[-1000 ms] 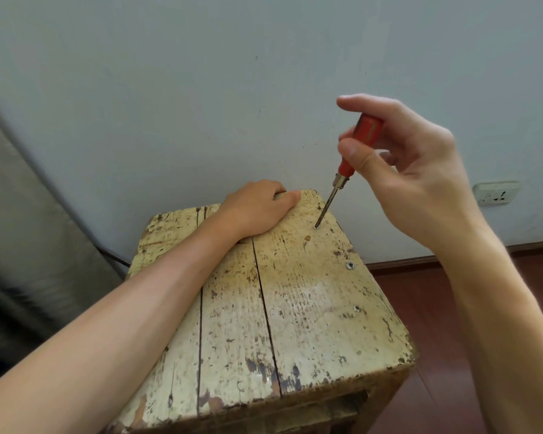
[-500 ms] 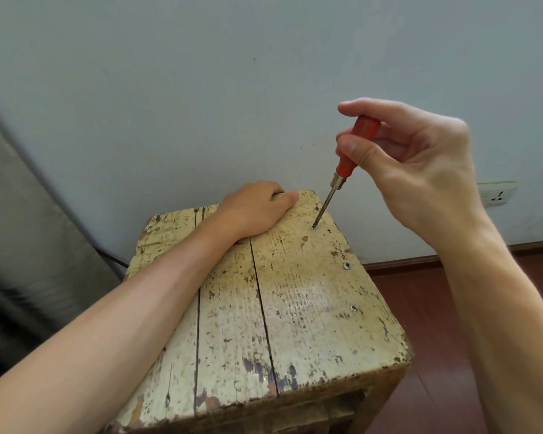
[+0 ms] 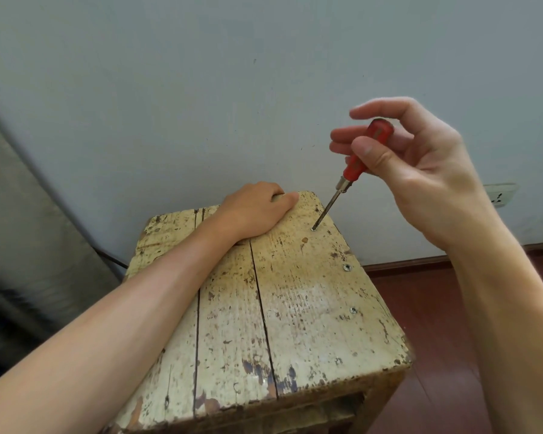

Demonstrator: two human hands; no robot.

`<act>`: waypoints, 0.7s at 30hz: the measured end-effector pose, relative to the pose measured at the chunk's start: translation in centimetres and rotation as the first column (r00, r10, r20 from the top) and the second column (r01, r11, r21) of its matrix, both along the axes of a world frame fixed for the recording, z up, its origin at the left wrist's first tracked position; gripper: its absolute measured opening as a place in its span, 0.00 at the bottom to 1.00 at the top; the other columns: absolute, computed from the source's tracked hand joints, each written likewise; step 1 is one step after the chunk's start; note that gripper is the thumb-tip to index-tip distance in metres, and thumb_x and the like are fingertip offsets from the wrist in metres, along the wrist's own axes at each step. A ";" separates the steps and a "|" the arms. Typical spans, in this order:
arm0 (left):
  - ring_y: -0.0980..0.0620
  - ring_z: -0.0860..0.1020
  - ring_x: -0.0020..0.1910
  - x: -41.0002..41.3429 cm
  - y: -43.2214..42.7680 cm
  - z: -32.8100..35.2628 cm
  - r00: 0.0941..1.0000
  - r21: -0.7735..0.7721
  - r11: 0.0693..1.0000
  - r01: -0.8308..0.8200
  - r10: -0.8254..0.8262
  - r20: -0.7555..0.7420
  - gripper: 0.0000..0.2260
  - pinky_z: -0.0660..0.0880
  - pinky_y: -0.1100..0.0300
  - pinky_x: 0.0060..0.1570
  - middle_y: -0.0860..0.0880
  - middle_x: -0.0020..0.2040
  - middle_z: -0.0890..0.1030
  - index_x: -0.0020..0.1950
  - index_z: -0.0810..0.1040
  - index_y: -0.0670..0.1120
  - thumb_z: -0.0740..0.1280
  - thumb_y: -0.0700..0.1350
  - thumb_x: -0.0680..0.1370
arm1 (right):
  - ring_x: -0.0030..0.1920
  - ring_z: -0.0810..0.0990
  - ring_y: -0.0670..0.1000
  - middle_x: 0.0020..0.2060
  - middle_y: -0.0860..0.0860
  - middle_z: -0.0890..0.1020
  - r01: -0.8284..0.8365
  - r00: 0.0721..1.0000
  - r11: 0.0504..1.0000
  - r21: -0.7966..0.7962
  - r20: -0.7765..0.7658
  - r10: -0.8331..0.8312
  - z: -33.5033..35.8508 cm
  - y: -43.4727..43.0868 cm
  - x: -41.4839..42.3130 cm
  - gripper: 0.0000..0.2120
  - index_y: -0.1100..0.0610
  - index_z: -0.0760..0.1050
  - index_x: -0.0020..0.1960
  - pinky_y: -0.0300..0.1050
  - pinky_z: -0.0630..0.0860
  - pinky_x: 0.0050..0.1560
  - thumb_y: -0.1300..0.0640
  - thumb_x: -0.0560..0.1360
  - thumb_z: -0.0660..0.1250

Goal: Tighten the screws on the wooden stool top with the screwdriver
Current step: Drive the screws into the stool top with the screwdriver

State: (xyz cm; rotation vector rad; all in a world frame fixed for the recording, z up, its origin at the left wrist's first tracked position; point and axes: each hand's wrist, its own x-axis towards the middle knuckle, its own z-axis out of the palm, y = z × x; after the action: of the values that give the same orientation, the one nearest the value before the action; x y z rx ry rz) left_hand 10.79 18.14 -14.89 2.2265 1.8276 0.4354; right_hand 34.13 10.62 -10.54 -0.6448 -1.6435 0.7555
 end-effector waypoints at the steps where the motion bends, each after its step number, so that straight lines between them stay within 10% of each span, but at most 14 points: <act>1: 0.49 0.79 0.52 0.0 0.0 0.0 1.000 0.002 1.000 -0.002 0.002 -0.002 0.22 0.76 0.48 0.58 0.54 0.51 0.82 0.57 0.80 0.53 0.55 0.66 0.83 | 0.55 0.89 0.55 0.53 0.57 0.88 0.021 1.000 1.000 -0.009 0.003 -0.021 0.0 0.0 -0.1 0.11 0.55 0.78 0.65 0.44 0.84 0.57 0.65 0.85 0.67; 7: 0.50 0.79 0.52 0.0 0.0 -0.1 1.000 0.006 1.000 0.000 0.000 0.004 0.22 0.75 0.49 0.57 0.55 0.52 0.82 0.57 0.81 0.53 0.55 0.66 0.83 | 0.47 0.90 0.55 0.48 0.66 0.84 0.178 0.983 0.984 0.021 -0.050 -0.176 0.1 -0.9 -1.9 0.07 0.55 0.81 0.57 0.54 0.87 0.52 0.65 0.82 0.72; 13: 0.50 0.79 0.52 0.0 0.1 -0.1 1.000 0.005 1.000 -0.004 0.004 0.000 0.23 0.76 0.50 0.55 0.54 0.52 0.82 0.57 0.81 0.52 0.55 0.66 0.83 | 0.46 0.90 0.49 0.43 0.52 0.86 0.315 0.948 0.949 -0.015 -0.038 -0.315 0.3 -1.1 -2.9 0.11 0.47 0.80 0.61 0.53 0.87 0.51 0.60 0.82 0.73; 21: 0.49 0.79 0.51 0.0 0.2 -0.1 1.000 0.004 1.000 -0.005 0.005 0.000 0.22 0.76 0.47 0.58 0.54 0.50 0.82 0.54 0.80 0.53 0.55 0.67 0.82 | 0.30 0.68 0.50 0.30 0.50 0.72 -0.128 0.990 0.963 -0.239 -0.083 0.111 2.7 2.6 -3.9 0.14 0.52 0.76 0.72 0.45 0.64 0.33 0.57 0.87 0.64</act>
State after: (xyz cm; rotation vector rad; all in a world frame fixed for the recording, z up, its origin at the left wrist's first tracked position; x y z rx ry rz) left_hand 10.75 18.29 -15.03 2.2256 1.8341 0.4397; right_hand 30.27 13.19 -7.80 -0.6879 -1.5496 1.0685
